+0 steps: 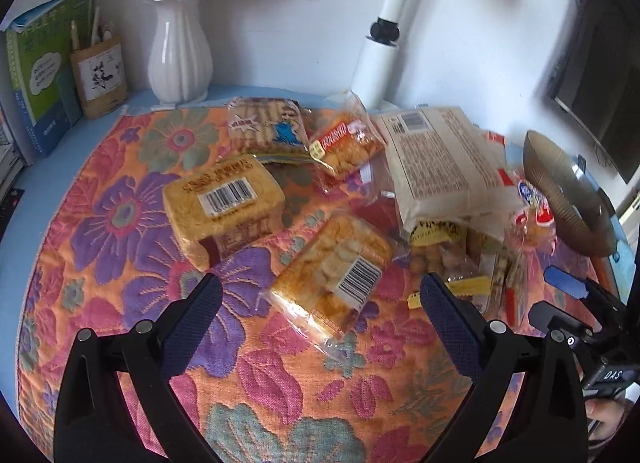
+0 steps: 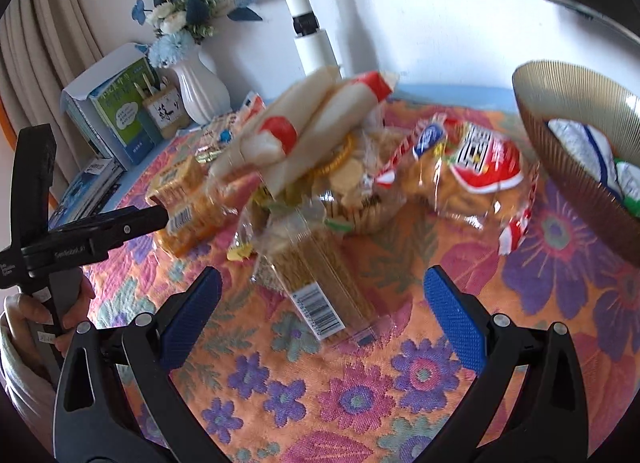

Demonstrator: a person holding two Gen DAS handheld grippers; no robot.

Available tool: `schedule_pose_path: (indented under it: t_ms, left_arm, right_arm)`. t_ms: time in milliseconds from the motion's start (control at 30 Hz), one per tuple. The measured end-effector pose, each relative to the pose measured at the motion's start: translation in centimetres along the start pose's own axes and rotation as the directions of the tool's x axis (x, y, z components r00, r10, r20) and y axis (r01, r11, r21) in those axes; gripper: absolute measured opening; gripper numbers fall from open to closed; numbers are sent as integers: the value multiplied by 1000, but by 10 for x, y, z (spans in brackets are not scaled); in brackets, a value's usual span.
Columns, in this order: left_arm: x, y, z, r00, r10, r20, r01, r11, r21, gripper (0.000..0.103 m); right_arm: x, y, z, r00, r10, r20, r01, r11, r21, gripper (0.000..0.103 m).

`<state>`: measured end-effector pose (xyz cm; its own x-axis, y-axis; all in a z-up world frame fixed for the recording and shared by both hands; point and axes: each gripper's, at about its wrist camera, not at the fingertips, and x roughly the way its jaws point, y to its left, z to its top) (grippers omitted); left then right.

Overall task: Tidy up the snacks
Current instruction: 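Move both open tools back over the snack pile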

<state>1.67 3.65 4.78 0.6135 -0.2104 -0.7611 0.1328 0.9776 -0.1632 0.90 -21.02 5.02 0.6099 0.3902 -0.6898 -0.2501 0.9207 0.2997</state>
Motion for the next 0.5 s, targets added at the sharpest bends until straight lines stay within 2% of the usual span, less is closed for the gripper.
schedule_pose_path:
  t_ms: [167,333,400,500]
  left_arm:
    - [20,-2,-2,999,-20,-38,21,1000,22,98]
    - [43,-2,-2,997,-11,-73,12,1000,14,98]
    - [47,-4,-4,999,9,-54,-7,999,32,98]
    - [57,-18,-8,994,93,-49,-87,991,102,98]
  right_arm:
    - [13,0,-7,1000,-19,-16,19,1000,-11,100]
    - [19,-4,-9,999,4,-51,-4,1000,6,100]
    - [22,-7,-9,997,25,-66,-23,999,28,100]
    - [21,-11,-9,997,52,-57,-49,998,49,100]
